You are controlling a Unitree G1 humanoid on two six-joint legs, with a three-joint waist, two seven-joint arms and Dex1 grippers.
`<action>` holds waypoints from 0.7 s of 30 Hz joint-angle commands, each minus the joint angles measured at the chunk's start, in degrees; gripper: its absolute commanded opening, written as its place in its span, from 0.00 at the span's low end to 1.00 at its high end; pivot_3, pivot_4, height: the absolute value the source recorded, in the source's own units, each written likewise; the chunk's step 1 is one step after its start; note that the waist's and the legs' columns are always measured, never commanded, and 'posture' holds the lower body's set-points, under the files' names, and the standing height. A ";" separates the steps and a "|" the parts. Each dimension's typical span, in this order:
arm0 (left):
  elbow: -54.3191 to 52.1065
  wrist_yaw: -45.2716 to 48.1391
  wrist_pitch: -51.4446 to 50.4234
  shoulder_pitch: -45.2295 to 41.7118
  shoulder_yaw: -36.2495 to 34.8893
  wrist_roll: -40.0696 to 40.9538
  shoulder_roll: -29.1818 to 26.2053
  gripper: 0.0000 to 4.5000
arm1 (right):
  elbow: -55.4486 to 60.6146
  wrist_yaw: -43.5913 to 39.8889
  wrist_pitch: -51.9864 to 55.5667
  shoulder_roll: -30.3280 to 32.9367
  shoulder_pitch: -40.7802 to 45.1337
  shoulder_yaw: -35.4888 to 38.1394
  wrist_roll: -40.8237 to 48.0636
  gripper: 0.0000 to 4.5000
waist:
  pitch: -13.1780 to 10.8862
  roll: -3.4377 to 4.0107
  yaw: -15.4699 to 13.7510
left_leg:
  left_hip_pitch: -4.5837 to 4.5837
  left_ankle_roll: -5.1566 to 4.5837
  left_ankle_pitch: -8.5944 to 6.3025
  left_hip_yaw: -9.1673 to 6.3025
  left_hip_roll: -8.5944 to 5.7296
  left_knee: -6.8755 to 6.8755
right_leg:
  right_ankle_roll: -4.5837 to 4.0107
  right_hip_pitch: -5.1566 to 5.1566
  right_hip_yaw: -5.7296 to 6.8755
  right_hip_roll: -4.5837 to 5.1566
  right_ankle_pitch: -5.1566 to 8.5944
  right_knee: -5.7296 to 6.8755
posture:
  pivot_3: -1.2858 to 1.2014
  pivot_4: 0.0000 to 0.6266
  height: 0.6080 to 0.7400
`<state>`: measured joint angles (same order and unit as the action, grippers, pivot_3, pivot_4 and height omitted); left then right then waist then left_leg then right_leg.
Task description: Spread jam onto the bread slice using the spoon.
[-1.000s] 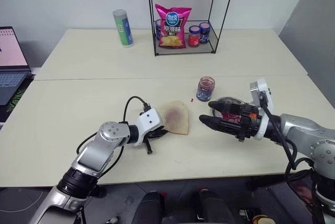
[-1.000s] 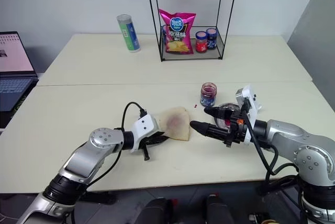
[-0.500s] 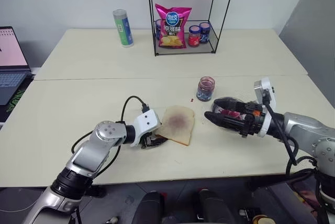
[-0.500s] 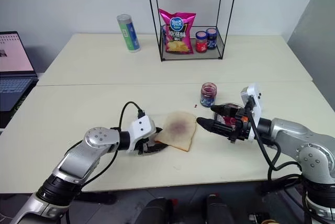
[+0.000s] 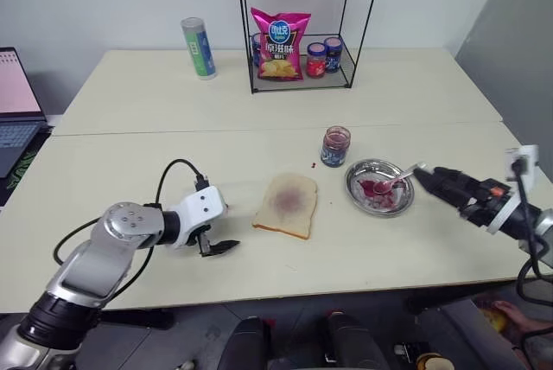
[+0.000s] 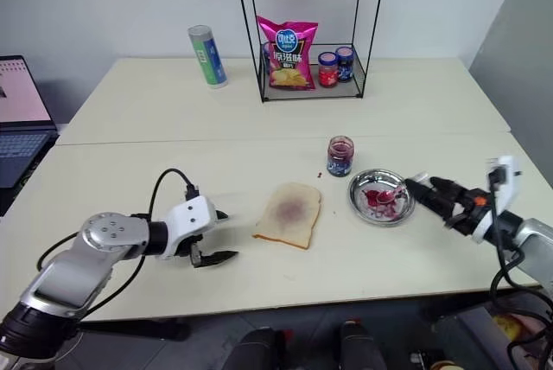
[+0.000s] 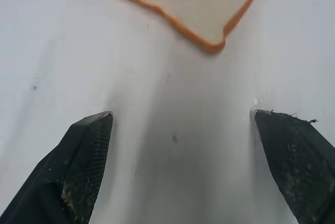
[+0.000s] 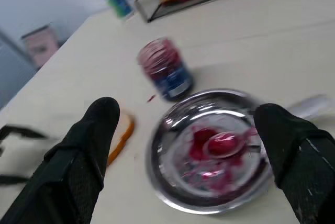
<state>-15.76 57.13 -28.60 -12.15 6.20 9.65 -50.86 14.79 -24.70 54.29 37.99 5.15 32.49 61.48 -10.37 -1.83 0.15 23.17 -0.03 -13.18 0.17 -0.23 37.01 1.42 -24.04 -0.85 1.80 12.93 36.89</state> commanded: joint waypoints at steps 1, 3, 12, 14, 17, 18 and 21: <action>-4.19 0.04 -2.70 -5.07 -2.95 7.13 4.55 1.00 | -3.85 2.52 -1.40 -2.48 2.16 1.53 0.83 1.00 | 0.00 0.00 -0.23 | 0.02 0.00 0.00 -0.01 -0.02 0.03 | 0.01 0.01 0.01 -0.01 -0.01 0.00 | 0.52 0.24 1.00; -4.50 -1.64 -3.02 -8.18 -2.10 8.46 8.31 1.00 | -8.88 2.89 -1.44 -4.21 4.83 1.14 1.04 1.00 | 0.00 0.00 -0.22 | 0.11 0.00 0.00 -0.02 -0.06 0.05 | 0.21 -0.02 -0.01 -0.11 -0.12 -0.03 | 0.52 0.24 1.00; -6.71 -2.83 -10.39 -16.61 -0.16 17.35 17.55 1.00 | -34.40 -0.72 -5.05 -7.53 18.73 -1.90 -5.26 1.00 | -0.01 0.05 0.46 | 0.03 -0.01 0.01 0.19 0.00 0.03 | 0.53 -0.05 -0.16 -0.56 -0.31 0.00 | 0.52 0.24 1.00; -7.10 -3.34 -10.97 -16.24 0.05 17.62 17.38 1.00 | -37.91 -2.41 -6.19 -7.72 20.87 -3.44 -7.36 1.00 | -0.02 0.09 0.52 | -0.06 -0.01 0.00 0.18 0.02 -0.07 | 0.46 -0.02 -0.18 -0.60 -0.27 0.05 | 0.52 0.24 1.00; -8.43 -3.99 -11.72 -15.38 0.23 18.08 17.12 1.00 | -42.58 -4.76 -7.24 -8.22 24.06 -4.88 -9.63 1.00 | -0.02 0.10 0.89 | -0.06 -0.01 0.00 0.14 0.09 -0.07 | 0.44 -0.03 -0.16 -0.67 -0.26 0.07 | 0.52 0.24 1.00; -8.66 -4.17 -12.01 -15.27 0.09 18.30 17.00 1.00 | -44.04 -5.30 -7.86 -8.40 25.07 -5.21 -10.47 1.00 | -0.02 0.10 0.97 | -0.06 -0.01 0.00 0.14 0.09 -0.07 | 0.44 -0.03 -0.16 -0.67 -0.26 0.07 | 0.52 0.24 1.00; -8.98 -4.43 -12.59 -15.29 -0.37 18.89 16.61 1.00 | -47.19 -7.25 -8.77 -8.40 26.98 -5.69 -12.21 1.00 | -0.02 0.10 1.35 | -0.07 -0.01 0.00 0.16 0.08 -0.03 | 0.46 -0.01 -0.17 -0.66 -0.27 0.06 | 0.52 0.24 1.00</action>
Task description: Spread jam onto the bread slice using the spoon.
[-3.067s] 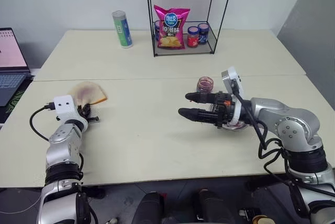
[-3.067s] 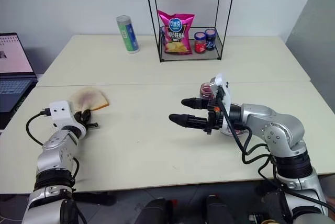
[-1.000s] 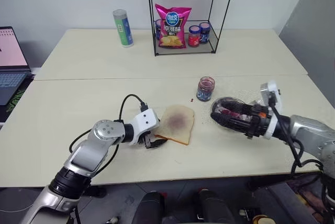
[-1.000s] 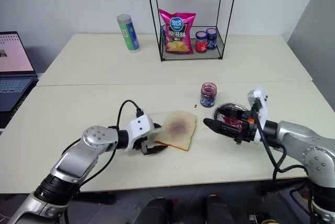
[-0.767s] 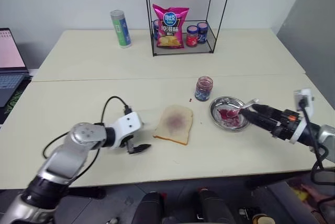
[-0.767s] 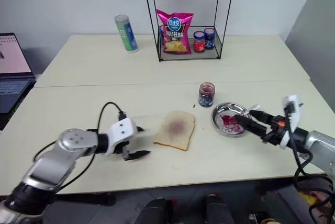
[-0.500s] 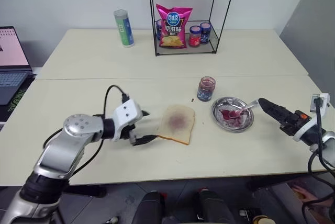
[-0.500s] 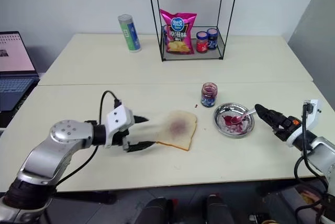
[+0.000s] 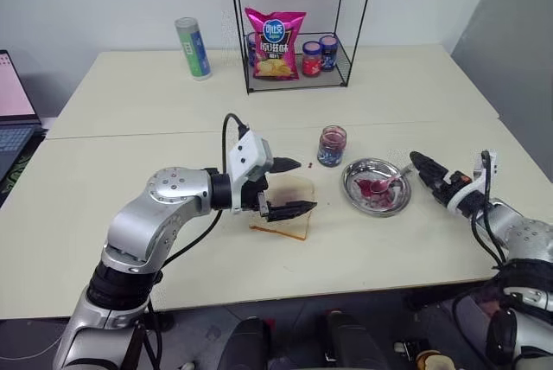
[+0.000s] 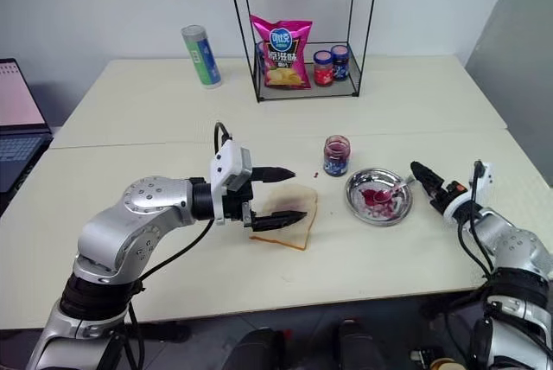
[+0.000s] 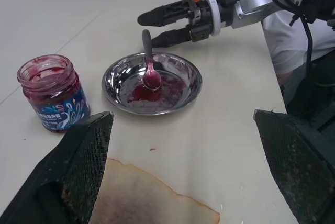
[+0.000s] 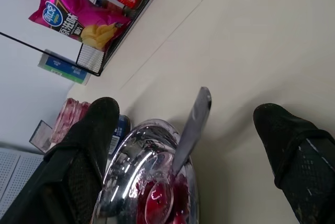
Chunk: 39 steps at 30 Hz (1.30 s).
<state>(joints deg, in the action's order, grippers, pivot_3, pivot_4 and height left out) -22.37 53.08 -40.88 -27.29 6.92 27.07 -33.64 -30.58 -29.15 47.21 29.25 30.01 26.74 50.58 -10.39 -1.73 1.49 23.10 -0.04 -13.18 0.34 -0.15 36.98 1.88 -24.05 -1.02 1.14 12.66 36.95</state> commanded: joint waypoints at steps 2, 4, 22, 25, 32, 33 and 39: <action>-2.41 -0.46 -0.45 -0.16 -1.24 1.57 -0.87 1.00 | -4.14 -3.71 -2.44 0.35 3.41 -0.02 -2.36 1.00 | 0.00 0.00 -0.03 | 0.01 0.00 0.00 -0.02 -0.04 0.01 | 0.01 0.02 0.01 0.02 0.00 -0.01 | 0.52 0.24 1.00; -2.67 -0.62 -0.52 0.06 -1.28 1.71 -1.17 1.00 | -6.23 -4.23 -4.11 0.31 4.38 -0.67 -4.24 1.00 | 0.00 0.00 -0.02 | 0.01 0.00 0.00 0.01 -0.06 0.01 | 0.01 0.01 -0.01 0.04 -0.01 -0.02 | 0.52 0.24 1.00; -0.94 -0.31 0.67 -0.55 -0.93 1.68 -2.03 1.00 | -8.57 -8.07 -4.21 0.84 6.06 0.13 -7.56 0.32 | 0.00 0.00 0.06 | 0.00 0.00 0.00 0.03 -0.06 0.01 | 0.02 0.01 -0.04 0.05 -0.02 -0.01 | 0.52 0.24 1.00; -0.36 -0.16 1.01 -1.00 -0.78 1.53 -1.90 1.00 | -7.58 -8.04 -3.28 0.86 5.84 0.73 -7.34 0.19 | 0.00 0.00 0.06 | -0.01 0.00 0.00 0.02 -0.06 0.01 | 0.02 0.01 -0.03 0.05 -0.02 -0.01 | 0.52 0.24 1.00; -0.18 0.07 1.17 -0.16 -1.54 1.52 -2.53 1.00 | -2.37 -7.80 -0.47 2.84 4.67 1.64 -6.89 0.01 | 0.00 0.00 -0.03 | 0.00 0.00 0.00 -0.01 -0.07 0.03 | 0.02 0.03 -0.01 0.06 -0.03 -0.01 | 0.52 0.24 1.00; -0.14 0.04 1.05 -0.08 -1.83 1.69 -2.65 1.00 | -0.65 -7.87 0.23 3.15 4.40 1.62 -6.46 0.01 | 0.00 0.00 -0.02 | 0.00 0.00 0.00 0.00 -0.08 0.02 | 0.02 0.03 -0.01 0.07 -0.03 -0.01 | 0.52 0.24 1.00; 1.18 -1.59 0.55 0.96 -5.07 2.39 -2.97 1.00 | 14.66 -2.27 4.34 2.51 5.89 3.26 -2.72 0.01 | -0.01 0.02 0.22 | 0.00 0.00 0.00 0.02 -0.04 0.00 | 0.03 -0.02 -0.04 0.06 -0.02 0.03 | 0.52 0.24 1.00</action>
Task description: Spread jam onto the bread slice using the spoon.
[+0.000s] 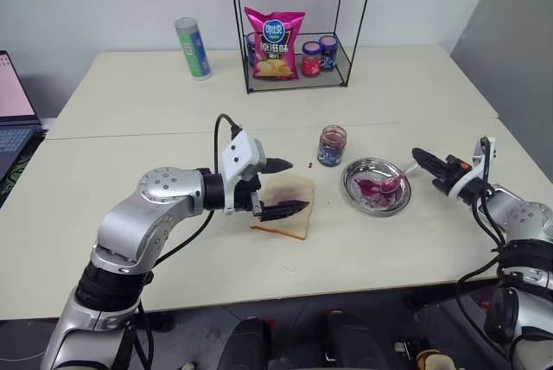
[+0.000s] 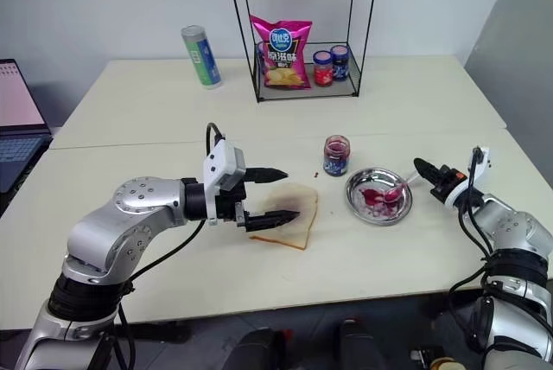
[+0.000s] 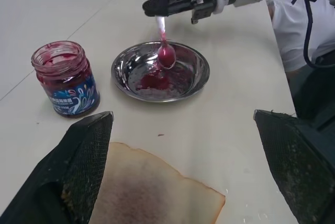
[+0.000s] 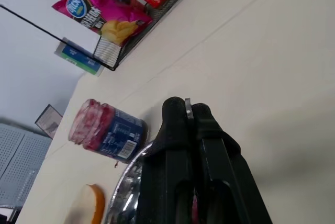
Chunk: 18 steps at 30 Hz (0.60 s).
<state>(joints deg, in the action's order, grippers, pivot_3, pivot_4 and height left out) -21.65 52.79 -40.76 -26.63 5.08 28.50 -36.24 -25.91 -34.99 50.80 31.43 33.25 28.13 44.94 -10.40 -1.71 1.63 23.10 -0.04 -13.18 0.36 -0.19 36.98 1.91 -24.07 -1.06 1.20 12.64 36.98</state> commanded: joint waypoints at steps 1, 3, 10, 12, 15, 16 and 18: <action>0.78 -1.82 0.41 0.35 -3.70 0.97 -0.17 1.00 | 12.01 4.76 1.03 -0.10 3.29 1.75 3.30 0.01 | 0.00 0.00 0.18 | 0.00 0.00 0.00 0.00 0.01 0.00 | 0.00 0.00 0.00 0.00 0.00 0.00 | 0.52 0.24 1.00; 1.21 -2.76 0.39 0.33 -4.24 1.12 0.27 1.00 | 14.80 6.36 1.01 -0.87 4.22 1.27 3.74 0.01 | 0.00 0.00 0.20 | -0.01 0.00 0.00 0.00 0.03 0.00 | 0.00 -0.01 0.00 -0.02 0.00 0.01 | 0.52 0.24 1.00; 4.29 -7.84 2.12 -1.36 -4.90 -0.45 3.56 1.00 | 17.17 10.05 -5.80 -6.28 14.60 -7.70 -2.99 0.01 | -0.01 0.02 0.20 | 0.00 0.00 0.00 0.03 0.01 0.00 | 0.00 -0.02 -0.02 0.00 -0.01 0.00 | 0.52 0.24 1.00; 4.63 -8.50 2.29 -1.90 -4.70 -0.57 4.36 1.00 | 14.71 9.17 -8.85 -7.22 16.48 -10.59 -6.07 0.01 | -0.01 0.02 0.11 | 0.01 0.00 0.00 0.00 0.02 0.01 | 0.00 -0.03 0.02 0.00 -0.01 0.01 | 0.52 0.24 1.00; 4.26 -9.48 2.16 -2.34 -4.48 -0.47 5.08 1.00 | 10.89 8.21 -11.98 -9.03 19.00 -12.97 -8.42 0.01 | -0.01 0.01 -0.09 | 0.04 0.00 0.00 -0.06 0.02 -0.03 | -0.13 -0.03 0.07 0.00 -0.08 -0.03 | 0.52 0.24 1.00; 4.18 -9.70 2.11 -2.39 -4.53 -0.38 5.17 1.00 | 9.71 8.00 -12.88 -9.43 19.84 -13.36 -9.00 0.01 | -0.01 0.01 -0.11 | 0.06 0.00 0.00 -0.10 0.00 -0.02 | -0.24 -0.02 0.07 0.03 -0.15 -0.03 | 0.52 0.24 1.00; 3.94 -10.11 2.02 -2.19 -4.70 -0.33 5.18 1.00 | 7.24 7.23 -14.91 -10.04 21.56 -14.43 -10.56 0.01 | -0.01 0.01 -0.12 | 0.13 0.00 0.00 -0.09 -0.03 0.00 | -0.28 -0.06 0.08 0.07 -0.18 -0.04 | 0.52 0.24 1.00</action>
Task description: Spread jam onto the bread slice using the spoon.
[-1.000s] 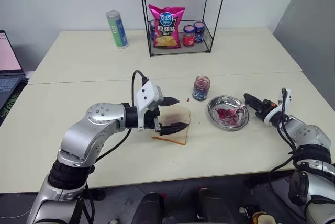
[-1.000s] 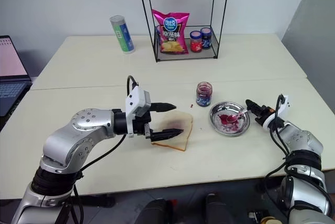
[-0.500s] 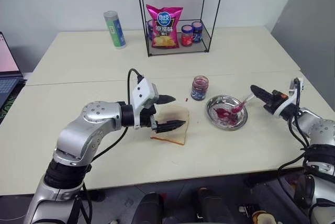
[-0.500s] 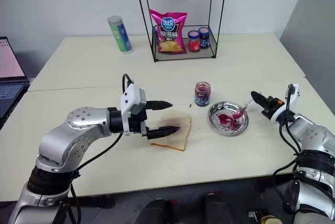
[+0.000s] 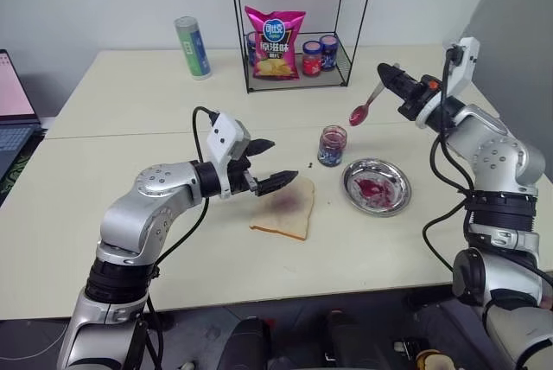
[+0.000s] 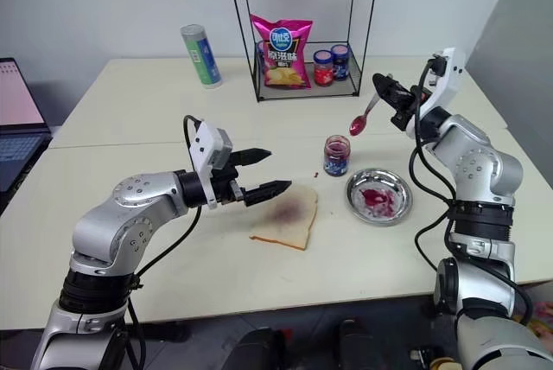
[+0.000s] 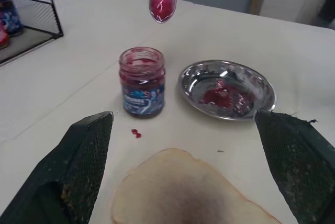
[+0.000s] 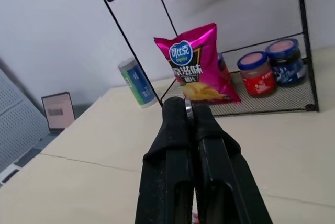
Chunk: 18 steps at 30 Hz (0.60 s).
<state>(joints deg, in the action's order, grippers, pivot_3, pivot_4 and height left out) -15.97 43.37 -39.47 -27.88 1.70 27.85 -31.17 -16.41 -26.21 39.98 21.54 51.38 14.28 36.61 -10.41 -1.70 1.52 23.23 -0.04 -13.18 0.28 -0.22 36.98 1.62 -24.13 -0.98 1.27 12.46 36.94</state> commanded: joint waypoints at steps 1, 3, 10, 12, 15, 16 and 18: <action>-1.90 -0.89 0.73 -0.77 -1.36 0.29 0.03 1.00 | -3.37 -2.05 -5.01 -0.35 4.13 -1.24 -2.99 0.01 | 0.00 0.00 0.00 | 0.02 0.00 0.00 -0.01 -0.01 0.00 | -0.01 0.00 0.00 0.01 -0.01 0.00 | 0.52 0.24 1.00; -2.12 -1.15 0.73 -0.56 -1.40 0.33 -0.07 1.00 | -4.80 -2.79 -6.12 -0.57 4.90 -1.88 -3.88 0.01 | -0.01 0.01 0.02 | 0.03 0.00 0.00 0.04 -0.04 0.02 | 0.00 -0.04 -0.02 0.03 -0.02 0.01 | 0.52 0.24 1.00; -3.20 -2.51 0.40 0.17 -1.63 0.57 -0.18 1.00 | -8.37 -6.12 -13.62 -1.06 4.16 -7.48 -11.41 0.01 | 0.00 0.01 0.14 | 0.01 0.00 0.00 -0.01 0.00 0.01 | 0.00 -0.03 0.01 0.02 -0.02 0.03 | 0.52 0.24 1.00; -3.47 -2.63 0.27 0.35 -1.65 0.71 -0.30 1.00 | -9.00 -6.84 -15.97 -1.90 3.40 -9.05 -13.31 0.01 | 0.00 0.01 0.14 | 0.01 0.00 0.00 -0.01 -0.01 0.01 | -0.01 -0.04 0.01 0.02 -0.03 0.04 | 0.52 0.24 1.00; -3.76 -2.78 0.15 0.52 -1.66 0.87 -0.51 1.00 | -9.76 -7.78 -18.90 -2.58 2.23 -11.02 -16.05 0.01 | 0.00 0.01 0.15 | 0.01 0.00 0.00 -0.02 0.00 0.00 | -0.01 -0.04 0.01 0.02 -0.03 0.03 | 0.52 0.24 1.00; -3.88 -2.85 0.08 0.54 -1.69 0.91 -0.56 1.00 | -9.85 -8.02 -20.09 -2.51 1.77 -11.84 -17.25 0.01 | -0.01 0.01 0.14 | 0.01 0.00 0.00 -0.03 0.00 0.01 | -0.01 -0.04 0.01 0.02 -0.03 0.03 | 0.52 0.24 1.00; -4.08 -2.93 -0.04 0.57 -1.74 1.00 -0.63 1.00 | -9.99 -8.26 -22.05 -2.44 1.03 -13.14 -19.23 0.01 | 0.00 0.01 0.10 | 0.01 0.00 0.00 -0.04 0.00 0.01 | -0.01 -0.04 0.01 0.02 -0.03 0.03 | 0.52 0.24 1.00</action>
<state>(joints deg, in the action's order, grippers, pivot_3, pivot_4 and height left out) -17.70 40.62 -39.61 -27.26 1.68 28.06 -31.33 -27.29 -33.71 21.62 18.80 52.35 1.85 19.57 -10.42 -1.69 1.62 23.24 -0.03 -13.18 0.24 -0.23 36.99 1.61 -24.17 -0.97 1.30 12.43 36.97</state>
